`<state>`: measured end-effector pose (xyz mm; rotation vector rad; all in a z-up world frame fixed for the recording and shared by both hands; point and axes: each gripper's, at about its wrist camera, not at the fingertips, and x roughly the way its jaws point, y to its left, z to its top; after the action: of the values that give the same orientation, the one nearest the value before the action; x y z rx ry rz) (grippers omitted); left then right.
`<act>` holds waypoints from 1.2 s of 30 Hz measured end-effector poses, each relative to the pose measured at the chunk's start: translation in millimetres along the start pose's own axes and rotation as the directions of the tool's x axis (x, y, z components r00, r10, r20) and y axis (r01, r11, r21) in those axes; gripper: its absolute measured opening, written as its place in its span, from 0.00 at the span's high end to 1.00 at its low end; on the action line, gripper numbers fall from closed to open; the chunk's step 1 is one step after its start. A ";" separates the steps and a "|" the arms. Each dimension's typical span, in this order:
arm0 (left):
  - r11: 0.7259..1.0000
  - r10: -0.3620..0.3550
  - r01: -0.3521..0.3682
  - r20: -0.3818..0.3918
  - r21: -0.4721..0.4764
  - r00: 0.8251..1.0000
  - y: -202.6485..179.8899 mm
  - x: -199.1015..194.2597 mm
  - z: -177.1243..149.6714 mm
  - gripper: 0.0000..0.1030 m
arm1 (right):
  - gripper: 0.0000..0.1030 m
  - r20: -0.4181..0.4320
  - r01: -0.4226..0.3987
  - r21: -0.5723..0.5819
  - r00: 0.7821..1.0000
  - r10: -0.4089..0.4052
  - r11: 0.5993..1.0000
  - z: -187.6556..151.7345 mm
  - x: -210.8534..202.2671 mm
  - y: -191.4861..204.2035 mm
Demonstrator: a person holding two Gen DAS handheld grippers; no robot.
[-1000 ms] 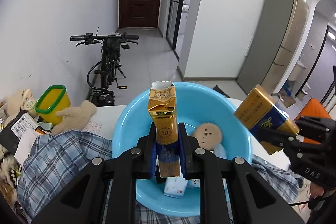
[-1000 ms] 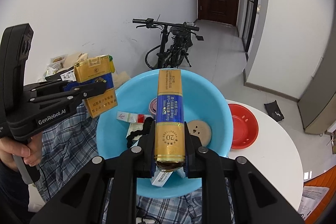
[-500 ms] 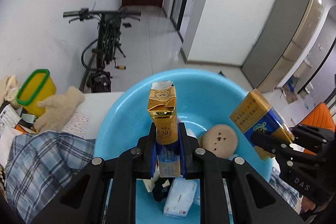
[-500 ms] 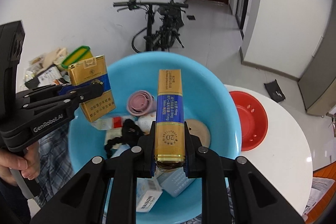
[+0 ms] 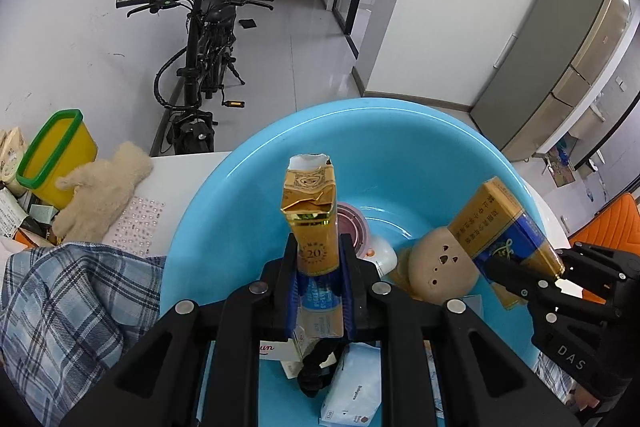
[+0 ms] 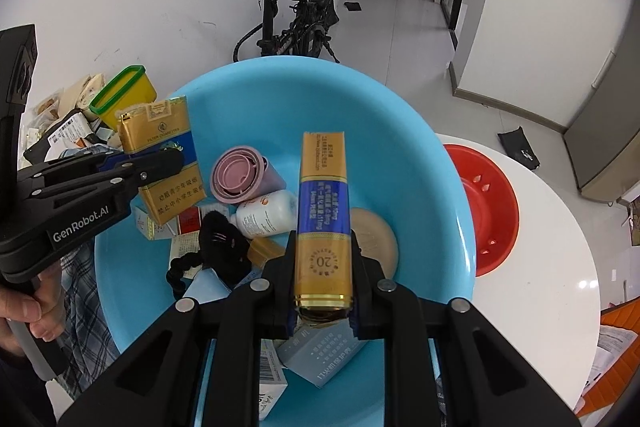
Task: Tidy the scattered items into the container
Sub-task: 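Open both grippers to drop the packs into the blue basin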
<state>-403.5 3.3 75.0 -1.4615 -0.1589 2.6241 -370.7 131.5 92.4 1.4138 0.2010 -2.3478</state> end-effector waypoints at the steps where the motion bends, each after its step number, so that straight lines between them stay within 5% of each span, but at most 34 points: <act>1: 1.000 0.001 -0.001 0.001 0.003 1.000 -0.9 -0.7 -0.2 0.82 | 0.83 0.000 0.000 -0.001 1.000 0.000 1.000 1.1 -0.9 0.3; 3: 1.000 0.019 -0.019 0.012 0.007 1.000 -1.7 -3.7 -0.1 0.75 | 0.83 0.005 0.000 -0.002 1.000 0.000 1.000 2.0 -3.9 0.7; 5: 0.999 0.049 -0.049 0.018 -0.013 0.999 -0.4 -7.4 0.9 0.26 | 0.83 0.009 0.001 -0.004 1.000 -0.001 1.000 2.9 -6.3 0.8; 6: 0.999 0.049 -0.049 0.032 -0.020 0.998 1.1 -10.1 1.0 0.21 | 0.83 0.011 0.001 -0.004 1.000 -0.001 1.000 3.0 -7.7 0.6; 19: 0.999 0.031 -0.031 0.049 -0.019 0.998 1.6 -17.5 0.6 0.21 | 0.80 0.020 0.012 0.018 1.000 -0.013 1.000 5.4 -8.7 -3.2; 21: 0.999 0.032 -0.031 0.048 -0.023 0.998 2.0 -17.1 -0.5 0.21 | 0.69 0.017 0.024 0.021 1.000 -0.025 0.999 5.8 -7.5 -4.2; 24: 0.999 0.032 -0.031 0.046 -0.021 0.998 1.1 -17.4 -2.1 0.21 | 0.37 0.030 0.018 0.019 0.999 -0.019 1.000 5.1 -7.4 -5.3; 36: 0.999 0.028 -0.027 0.023 -0.031 0.999 3.2 -15.1 -5.1 0.21 | 0.37 0.043 0.033 0.015 0.999 -0.034 0.999 2.2 -7.9 -4.9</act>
<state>-391.5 -2.3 84.5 -1.4527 -0.1844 2.6732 -371.3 137.3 100.0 1.3755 0.1978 -2.4088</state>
